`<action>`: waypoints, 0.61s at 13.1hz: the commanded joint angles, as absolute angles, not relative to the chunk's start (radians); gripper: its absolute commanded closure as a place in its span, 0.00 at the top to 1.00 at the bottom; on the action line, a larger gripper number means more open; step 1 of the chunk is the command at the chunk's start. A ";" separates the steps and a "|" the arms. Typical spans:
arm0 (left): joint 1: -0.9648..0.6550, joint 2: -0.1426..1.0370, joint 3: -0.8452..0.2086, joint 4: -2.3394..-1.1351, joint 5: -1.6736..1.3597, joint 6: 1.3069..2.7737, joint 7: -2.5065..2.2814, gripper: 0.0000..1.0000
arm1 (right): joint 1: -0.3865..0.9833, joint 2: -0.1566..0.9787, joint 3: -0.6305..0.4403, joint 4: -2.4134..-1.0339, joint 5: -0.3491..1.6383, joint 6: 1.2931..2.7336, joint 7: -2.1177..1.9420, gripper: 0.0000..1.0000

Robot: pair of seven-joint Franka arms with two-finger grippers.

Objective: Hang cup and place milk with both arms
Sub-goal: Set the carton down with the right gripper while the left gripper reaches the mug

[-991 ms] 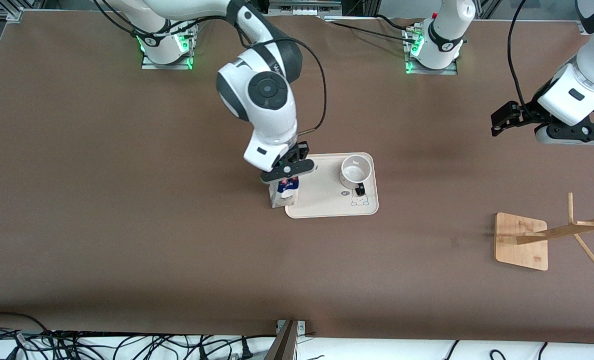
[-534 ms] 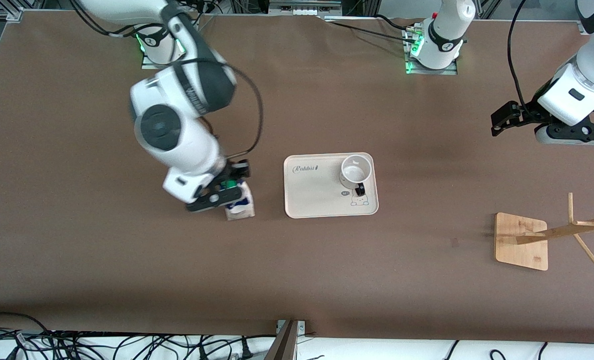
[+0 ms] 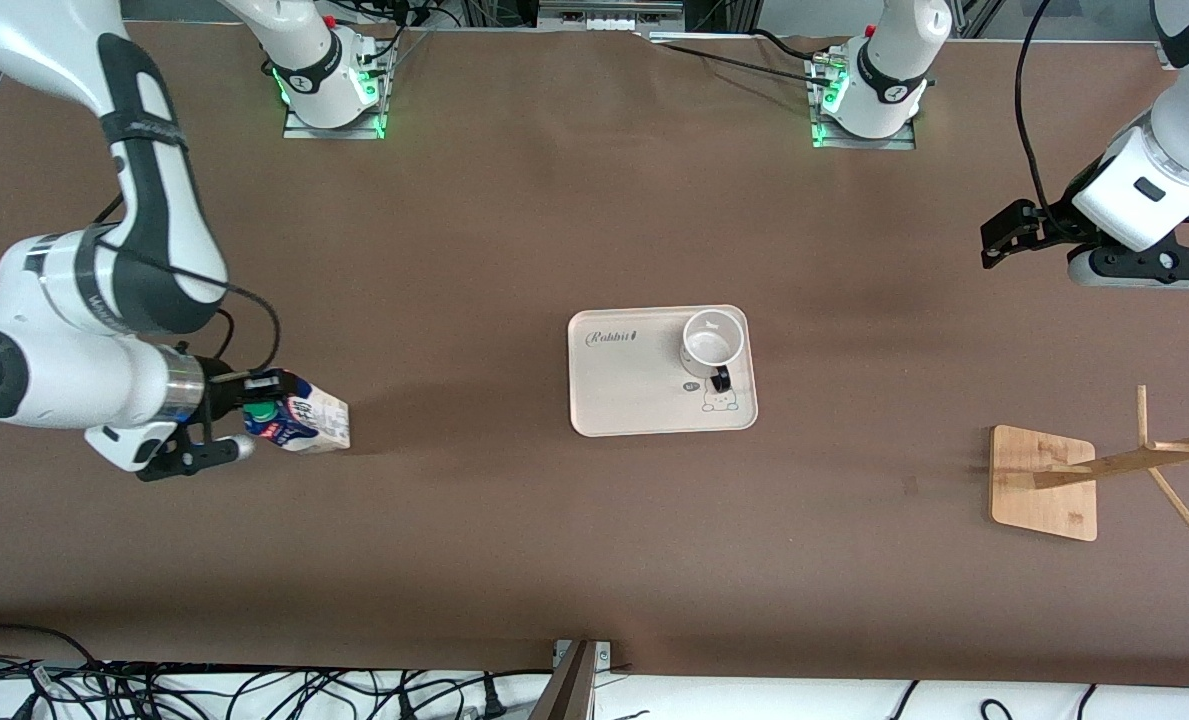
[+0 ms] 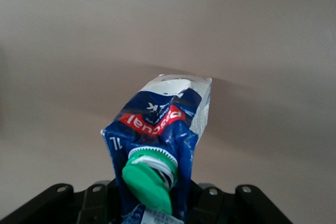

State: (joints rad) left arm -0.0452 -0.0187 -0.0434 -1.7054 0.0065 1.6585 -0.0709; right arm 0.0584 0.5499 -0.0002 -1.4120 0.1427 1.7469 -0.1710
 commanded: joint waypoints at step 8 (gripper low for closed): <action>-0.112 0.087 -0.057 -1.598 -0.003 1.571 -0.073 1.00 | 0.057 0.403 -0.034 -1.739 0.186 1.885 -0.175 0.35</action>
State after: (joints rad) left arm -0.1070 0.0521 -0.0557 -1.6433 0.0026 1.5973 -0.0717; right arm 0.0506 0.4496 -0.0235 -1.6652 0.1628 1.8467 -0.1705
